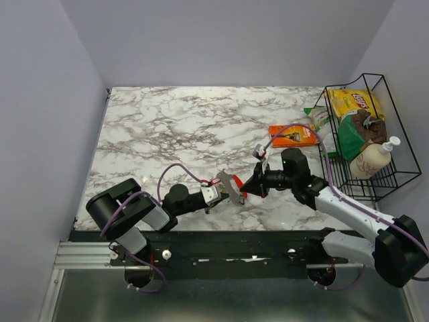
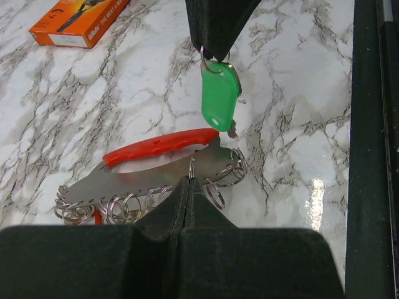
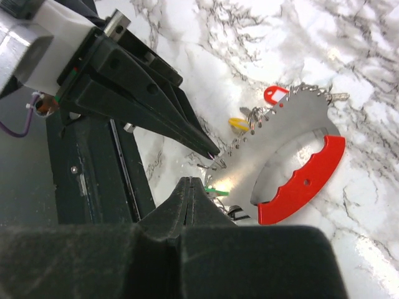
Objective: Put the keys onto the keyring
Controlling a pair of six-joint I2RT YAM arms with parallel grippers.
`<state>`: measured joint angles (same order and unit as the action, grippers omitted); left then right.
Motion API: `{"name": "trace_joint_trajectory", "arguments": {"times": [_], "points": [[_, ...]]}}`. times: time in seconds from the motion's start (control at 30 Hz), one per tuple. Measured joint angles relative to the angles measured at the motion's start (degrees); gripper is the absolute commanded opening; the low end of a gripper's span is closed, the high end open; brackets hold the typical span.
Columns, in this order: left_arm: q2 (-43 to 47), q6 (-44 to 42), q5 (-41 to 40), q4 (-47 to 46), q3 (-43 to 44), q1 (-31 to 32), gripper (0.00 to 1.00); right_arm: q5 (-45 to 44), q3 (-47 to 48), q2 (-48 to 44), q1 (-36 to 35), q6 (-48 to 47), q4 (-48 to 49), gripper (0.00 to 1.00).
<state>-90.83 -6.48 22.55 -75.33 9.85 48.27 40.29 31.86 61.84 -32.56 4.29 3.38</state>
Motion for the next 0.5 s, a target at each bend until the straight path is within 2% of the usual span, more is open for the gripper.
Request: {"name": "trace_joint_trajectory", "arguments": {"times": [0.5], "points": [[0.00, 0.39, -0.07, 0.00, -0.90, 0.74, 0.00, 1.62, 0.11, 6.12, 0.02, -0.11, 2.93, 0.01]]}}
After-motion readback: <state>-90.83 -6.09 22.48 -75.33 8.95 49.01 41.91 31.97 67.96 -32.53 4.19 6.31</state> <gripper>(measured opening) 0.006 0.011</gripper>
